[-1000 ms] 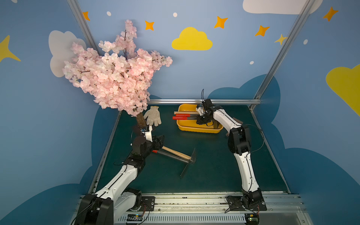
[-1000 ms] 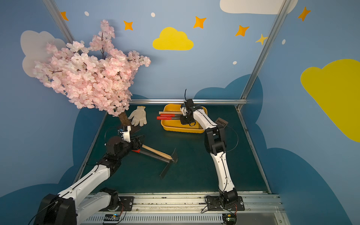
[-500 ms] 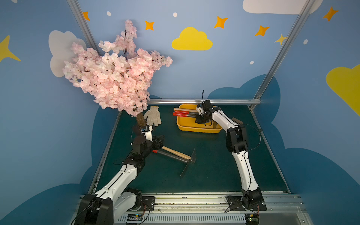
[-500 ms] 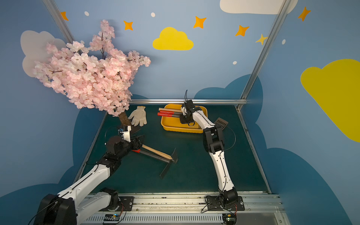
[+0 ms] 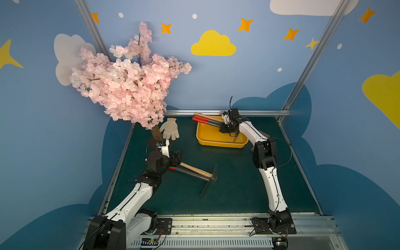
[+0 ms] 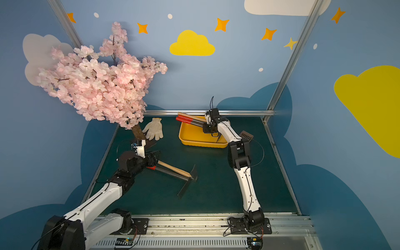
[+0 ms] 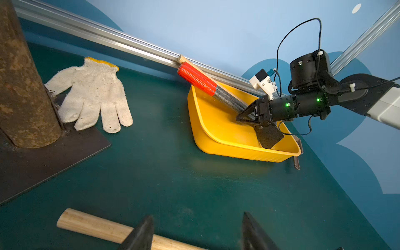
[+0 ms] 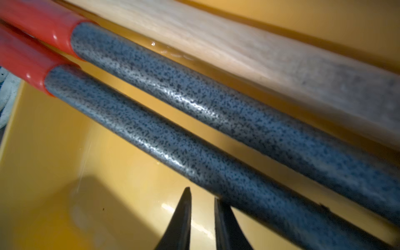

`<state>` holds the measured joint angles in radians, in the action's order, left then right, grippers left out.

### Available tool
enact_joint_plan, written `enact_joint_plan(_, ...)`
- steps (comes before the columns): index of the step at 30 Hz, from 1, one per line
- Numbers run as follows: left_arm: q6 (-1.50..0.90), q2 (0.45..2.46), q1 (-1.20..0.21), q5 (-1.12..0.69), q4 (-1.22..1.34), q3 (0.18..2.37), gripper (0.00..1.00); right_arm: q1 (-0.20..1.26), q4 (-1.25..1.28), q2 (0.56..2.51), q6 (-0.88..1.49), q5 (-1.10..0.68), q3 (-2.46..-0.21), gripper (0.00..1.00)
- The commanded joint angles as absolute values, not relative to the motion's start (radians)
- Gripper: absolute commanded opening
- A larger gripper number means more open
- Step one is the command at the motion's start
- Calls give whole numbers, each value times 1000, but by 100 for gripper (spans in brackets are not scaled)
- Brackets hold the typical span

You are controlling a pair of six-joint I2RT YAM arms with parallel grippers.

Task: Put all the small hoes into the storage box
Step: Adjust the hoe in the storage box.

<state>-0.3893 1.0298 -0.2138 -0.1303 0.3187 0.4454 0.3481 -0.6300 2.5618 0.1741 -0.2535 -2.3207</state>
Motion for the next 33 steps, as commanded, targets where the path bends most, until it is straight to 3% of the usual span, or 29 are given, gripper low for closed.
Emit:
enact_joint_plan(1,-388,1007,-210,-127,307,456,65,349,-590,2489,145,-267,-2272,21)
enact_joint_plan(10,-407,1007,-210,-134,344,429,65,375,-599,2265,93,-273,-2094,22)
enact_joint_plan(18,-424,1037,-212,-150,401,407,65,386,-694,2153,104,-155,-2000,22)
enact_joint_plan(27,-434,1092,-217,-181,447,435,65,394,-766,2301,122,-84,-2127,22)
enact_joint_plan(33,-422,1179,-244,-205,449,541,65,398,-889,2511,125,45,-2406,22)
